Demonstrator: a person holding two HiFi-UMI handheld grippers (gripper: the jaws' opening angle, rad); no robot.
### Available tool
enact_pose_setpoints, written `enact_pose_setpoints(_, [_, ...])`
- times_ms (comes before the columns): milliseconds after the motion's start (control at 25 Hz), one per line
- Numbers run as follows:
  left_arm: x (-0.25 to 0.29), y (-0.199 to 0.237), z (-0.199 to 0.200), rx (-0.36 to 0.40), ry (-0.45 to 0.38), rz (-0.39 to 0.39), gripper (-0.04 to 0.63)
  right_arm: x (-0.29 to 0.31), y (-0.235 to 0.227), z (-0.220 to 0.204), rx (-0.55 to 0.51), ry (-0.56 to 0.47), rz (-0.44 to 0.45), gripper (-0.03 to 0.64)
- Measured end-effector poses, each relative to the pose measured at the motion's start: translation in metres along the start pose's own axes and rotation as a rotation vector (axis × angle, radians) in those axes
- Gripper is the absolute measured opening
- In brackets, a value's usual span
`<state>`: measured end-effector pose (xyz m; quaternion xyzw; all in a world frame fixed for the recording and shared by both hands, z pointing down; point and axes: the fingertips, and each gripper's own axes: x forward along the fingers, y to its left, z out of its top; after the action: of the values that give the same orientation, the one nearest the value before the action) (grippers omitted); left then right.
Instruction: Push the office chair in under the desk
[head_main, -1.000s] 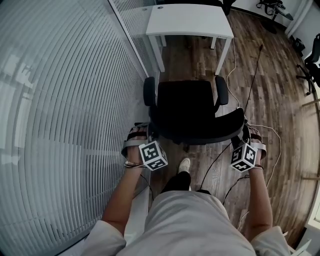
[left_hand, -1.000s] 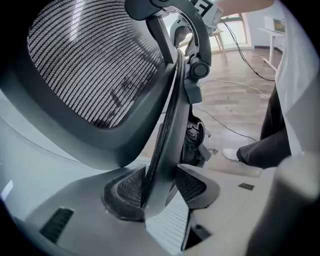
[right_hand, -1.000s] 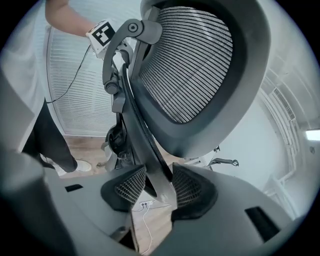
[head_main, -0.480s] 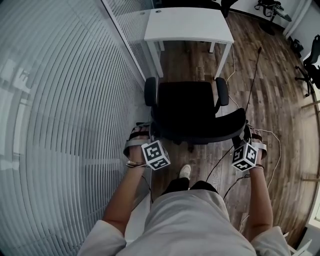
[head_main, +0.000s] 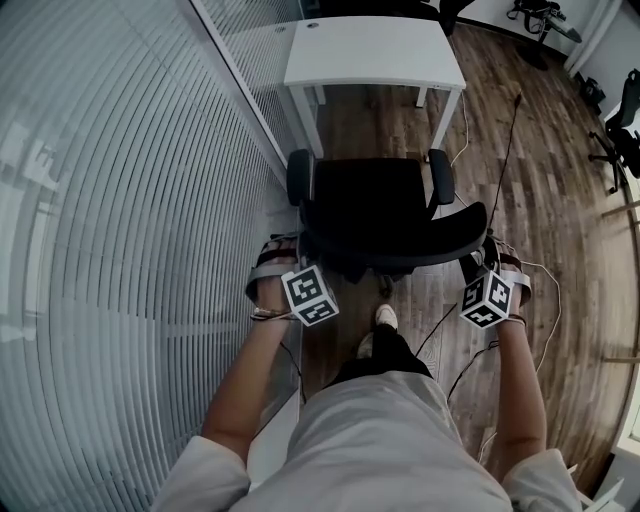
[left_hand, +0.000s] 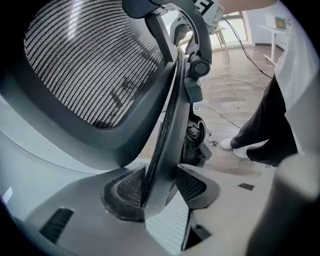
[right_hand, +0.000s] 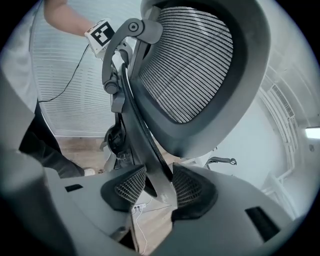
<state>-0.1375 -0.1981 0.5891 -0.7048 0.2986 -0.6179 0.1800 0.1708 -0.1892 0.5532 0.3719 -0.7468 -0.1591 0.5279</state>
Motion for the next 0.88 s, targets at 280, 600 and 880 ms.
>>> enact_pose_setpoints(280, [0.02, 0.03, 0.006, -0.001, 0.006, 0.004, 0.196, 0.021, -0.026, 0.007, -0.001, 0.004, 0.0, 0.175])
enact_pose_setpoints(600, [0.044, 0.052, 0.01, 0.0, 0.008, 0.015, 0.196, 0.046, -0.044, 0.009, 0.002, 0.004, -0.003, 0.175])
enact_pose_setpoints(880, [0.069, 0.071, 0.014, -0.003, 0.014, 0.021, 0.196, 0.07, -0.062, 0.01, -0.004, 0.0, -0.006, 0.175])
